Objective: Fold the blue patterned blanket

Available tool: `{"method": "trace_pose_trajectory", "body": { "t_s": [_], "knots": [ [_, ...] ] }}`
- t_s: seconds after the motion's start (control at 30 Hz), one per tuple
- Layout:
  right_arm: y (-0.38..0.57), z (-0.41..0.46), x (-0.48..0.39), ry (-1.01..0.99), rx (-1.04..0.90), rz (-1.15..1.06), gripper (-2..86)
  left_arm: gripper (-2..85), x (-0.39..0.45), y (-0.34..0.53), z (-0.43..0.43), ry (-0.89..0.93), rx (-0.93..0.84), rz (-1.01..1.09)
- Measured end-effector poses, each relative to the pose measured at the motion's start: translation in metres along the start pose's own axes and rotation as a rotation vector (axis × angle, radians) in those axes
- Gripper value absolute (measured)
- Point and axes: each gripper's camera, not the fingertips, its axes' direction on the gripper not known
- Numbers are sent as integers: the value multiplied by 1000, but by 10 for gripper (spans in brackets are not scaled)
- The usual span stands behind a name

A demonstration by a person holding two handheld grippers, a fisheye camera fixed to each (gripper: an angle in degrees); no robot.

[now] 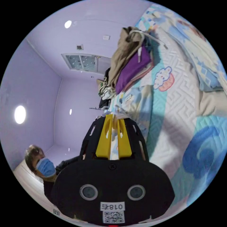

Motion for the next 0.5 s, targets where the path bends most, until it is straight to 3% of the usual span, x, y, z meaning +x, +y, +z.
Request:
{"method": "trace_pose_trajectory", "body": {
  "t_s": [0.07,0.17,0.5],
  "knots": [
    [-15,7,24,-45,55,70,96,75,-56,-7,3,34,131,-146],
    [-14,6,27,-59,107,46,117,111,-87,-2,6,86,187,-174],
    [-36,6,6,-115,240,35,102,111,-100,-20,25,86,159,-85]
  ]
}}
